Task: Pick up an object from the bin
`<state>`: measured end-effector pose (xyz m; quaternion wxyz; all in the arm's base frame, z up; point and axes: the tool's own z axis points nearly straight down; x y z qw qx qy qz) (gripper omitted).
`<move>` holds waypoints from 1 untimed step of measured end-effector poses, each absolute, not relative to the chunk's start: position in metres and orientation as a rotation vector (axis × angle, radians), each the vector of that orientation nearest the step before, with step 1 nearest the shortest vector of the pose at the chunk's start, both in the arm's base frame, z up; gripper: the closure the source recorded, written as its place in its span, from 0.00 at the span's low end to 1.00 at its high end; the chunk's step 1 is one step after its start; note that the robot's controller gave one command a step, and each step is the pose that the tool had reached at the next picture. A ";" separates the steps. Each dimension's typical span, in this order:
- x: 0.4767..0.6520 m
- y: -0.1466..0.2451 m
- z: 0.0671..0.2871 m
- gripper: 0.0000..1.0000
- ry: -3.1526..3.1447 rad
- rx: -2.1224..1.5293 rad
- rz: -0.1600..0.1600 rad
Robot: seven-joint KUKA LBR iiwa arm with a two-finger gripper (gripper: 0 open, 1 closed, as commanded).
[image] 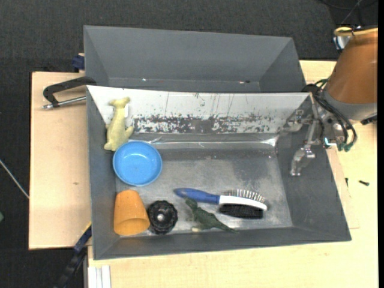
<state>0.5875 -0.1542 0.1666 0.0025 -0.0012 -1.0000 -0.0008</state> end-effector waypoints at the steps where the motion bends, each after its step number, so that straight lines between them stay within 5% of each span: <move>1: 0.533 -0.104 0.125 0.00 -3.126 0.271 -0.005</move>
Offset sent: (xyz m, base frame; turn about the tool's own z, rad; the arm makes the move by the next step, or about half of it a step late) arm -0.0545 0.0485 -0.0407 -0.1751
